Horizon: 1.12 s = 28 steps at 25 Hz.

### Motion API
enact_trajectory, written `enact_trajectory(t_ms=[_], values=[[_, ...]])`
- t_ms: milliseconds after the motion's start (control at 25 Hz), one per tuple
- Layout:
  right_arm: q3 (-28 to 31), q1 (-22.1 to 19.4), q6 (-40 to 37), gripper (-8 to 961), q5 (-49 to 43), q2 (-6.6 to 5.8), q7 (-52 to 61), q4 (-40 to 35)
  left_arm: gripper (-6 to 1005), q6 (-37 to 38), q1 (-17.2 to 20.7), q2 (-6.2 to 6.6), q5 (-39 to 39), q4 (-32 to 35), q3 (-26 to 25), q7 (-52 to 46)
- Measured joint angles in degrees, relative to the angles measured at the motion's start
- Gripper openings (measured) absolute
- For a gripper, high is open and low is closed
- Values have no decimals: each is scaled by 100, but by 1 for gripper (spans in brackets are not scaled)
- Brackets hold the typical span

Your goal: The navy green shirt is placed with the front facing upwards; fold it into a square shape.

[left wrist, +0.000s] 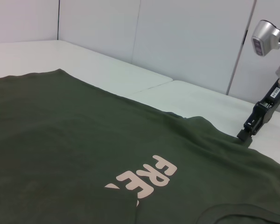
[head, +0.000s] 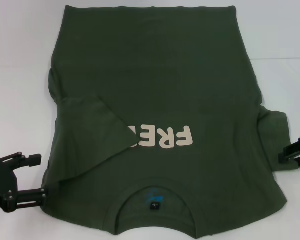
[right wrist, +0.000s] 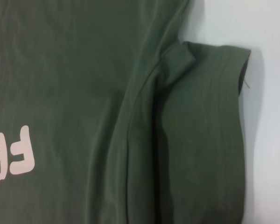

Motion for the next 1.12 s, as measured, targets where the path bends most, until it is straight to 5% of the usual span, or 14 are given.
enact_trajectory(t_ms=[720, 800, 1120], values=[[-147, -8, 54, 188, -3, 36, -95, -66, 902, -17, 30, 0, 0, 0, 0, 0], [-150, -10, 54, 72, -3, 34, -125, -69, 903, -17, 35, 0, 0, 0, 0, 0], [-82, -100, 57, 53, 117, 5, -230, -182, 903, -28, 35, 6, 0, 0, -22, -1]])
